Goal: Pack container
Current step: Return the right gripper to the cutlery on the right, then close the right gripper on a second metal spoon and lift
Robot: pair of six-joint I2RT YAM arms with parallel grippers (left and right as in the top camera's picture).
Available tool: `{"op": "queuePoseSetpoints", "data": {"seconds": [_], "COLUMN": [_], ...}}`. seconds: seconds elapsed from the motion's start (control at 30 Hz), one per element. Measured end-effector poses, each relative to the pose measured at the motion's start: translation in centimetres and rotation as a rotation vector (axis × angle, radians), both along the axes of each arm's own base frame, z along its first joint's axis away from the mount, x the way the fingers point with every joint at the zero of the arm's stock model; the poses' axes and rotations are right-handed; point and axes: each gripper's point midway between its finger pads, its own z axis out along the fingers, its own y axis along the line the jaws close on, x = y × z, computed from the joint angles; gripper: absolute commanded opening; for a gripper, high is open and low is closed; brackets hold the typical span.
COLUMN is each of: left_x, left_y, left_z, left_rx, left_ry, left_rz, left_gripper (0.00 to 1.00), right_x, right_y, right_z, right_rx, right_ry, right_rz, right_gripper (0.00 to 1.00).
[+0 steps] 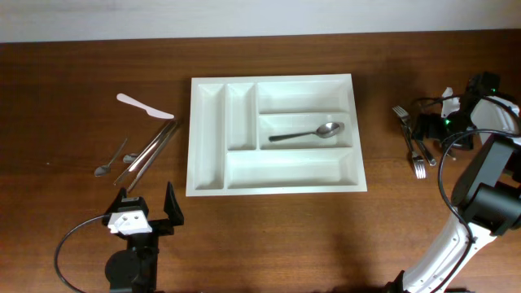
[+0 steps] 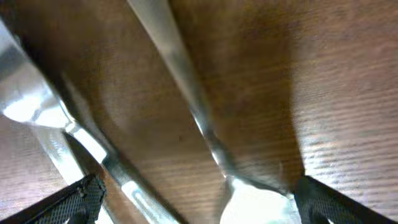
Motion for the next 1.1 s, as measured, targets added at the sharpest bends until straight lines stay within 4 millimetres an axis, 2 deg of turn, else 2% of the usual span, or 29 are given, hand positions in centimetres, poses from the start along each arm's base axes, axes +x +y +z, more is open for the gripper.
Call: {"op": "queuePoseSetpoints", "data": {"seconds": [0.27,0.63,0.9,1.1], "left_x": [0.0,0.0,0.0,0.0], "left_y": [0.0,0.0,0.0,0.0], "left_z": [0.0,0.0,0.0,0.0], "left_rx": [0.0,0.0,0.0,0.0], "left_ry": [0.0,0.0,0.0,0.0], "left_rz": [0.0,0.0,0.0,0.0], "left_gripper": [0.99,0.99,0.99,0.99], "right_x": [0.9,0.9,0.1,-1.3], "right_y": [0.0,-0.1,-1.8,-3.9], "right_z": [0.2,0.2,0.0,-0.1], "right_rx": [0.015,0.015,-0.009,-0.008], "right_ry": [-0.039,-0.039,-0.023,-0.007], "right_rz": [-0.037,-0.051,-0.147,-0.23], "right_gripper": [0.99,1.0,0.97,0.88]}}
